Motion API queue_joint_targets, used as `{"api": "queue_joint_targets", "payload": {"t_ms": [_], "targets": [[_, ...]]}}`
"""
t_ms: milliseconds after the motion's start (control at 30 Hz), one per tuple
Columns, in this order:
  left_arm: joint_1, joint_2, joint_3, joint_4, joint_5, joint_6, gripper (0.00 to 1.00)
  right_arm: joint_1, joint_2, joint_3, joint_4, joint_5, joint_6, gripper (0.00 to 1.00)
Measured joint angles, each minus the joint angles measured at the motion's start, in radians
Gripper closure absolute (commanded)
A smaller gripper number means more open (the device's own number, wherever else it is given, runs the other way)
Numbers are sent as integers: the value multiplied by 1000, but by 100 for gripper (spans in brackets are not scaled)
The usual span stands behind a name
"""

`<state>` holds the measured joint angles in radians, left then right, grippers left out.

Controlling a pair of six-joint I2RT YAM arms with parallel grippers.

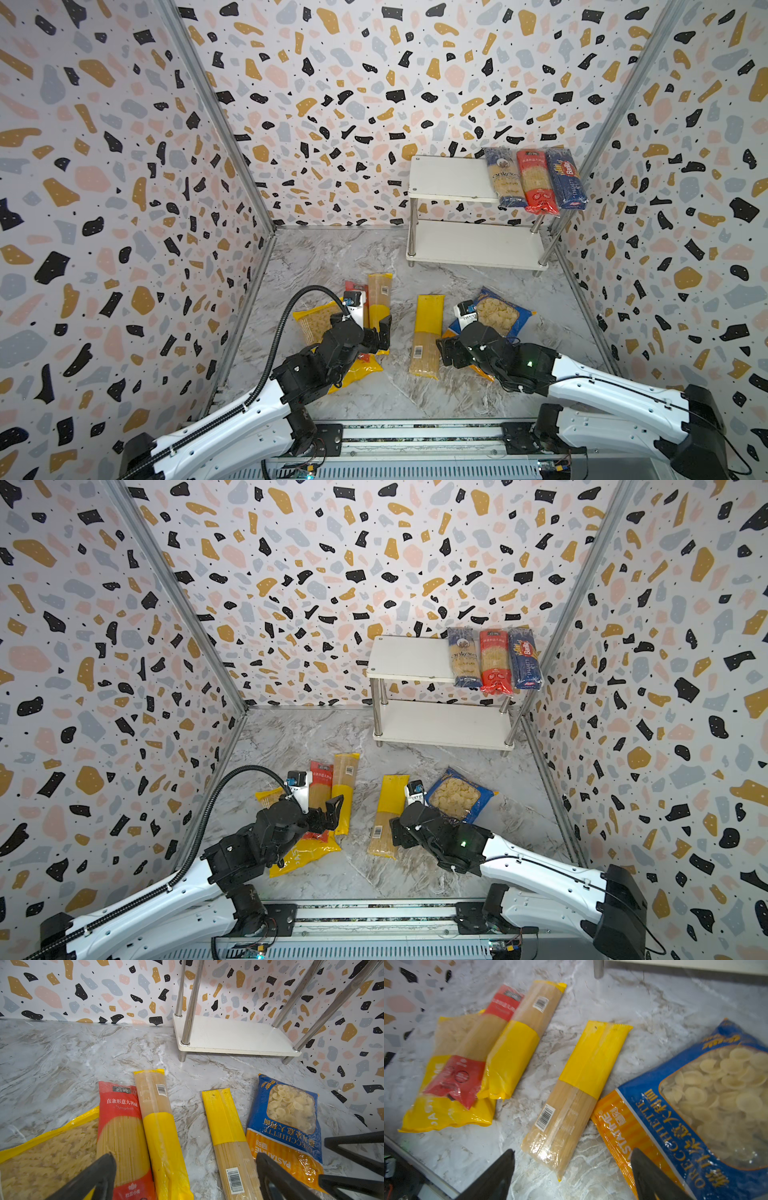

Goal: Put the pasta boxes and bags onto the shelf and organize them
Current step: 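Move the right gripper down to the yellow-banded spaghetti pack on the table, then close the right gripper on the yellow-banded spaghetti pack and lift it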

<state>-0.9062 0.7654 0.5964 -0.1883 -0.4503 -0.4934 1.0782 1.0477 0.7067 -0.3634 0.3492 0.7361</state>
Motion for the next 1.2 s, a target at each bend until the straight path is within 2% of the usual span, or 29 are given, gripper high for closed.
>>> {"api": "queue_joint_targets", "payload": {"t_ms": [33,67,400,600,900,1133,1200], "targets": [[0,0,-1,2,0,-1,0,4,22,-11,11,1,24,2],[0,0,-1,5,1,-1,1,11,48,-22,26,4,51,1],[0,-9,-1,9,0,2,1,57,320,-35,156,-2,205,1],[0,-19,-1,6,-3,6,0,60,427,-19,224,-30,230,1],[0,-19,-1,-1,-4,11,1,66,581,93,269,-45,232,1],[0,-25,-1,-7,-4,11,0,67,703,221,205,22,232,0],[0,-29,-1,-8,-4,11,0,70,734,251,180,51,232,3]]}}
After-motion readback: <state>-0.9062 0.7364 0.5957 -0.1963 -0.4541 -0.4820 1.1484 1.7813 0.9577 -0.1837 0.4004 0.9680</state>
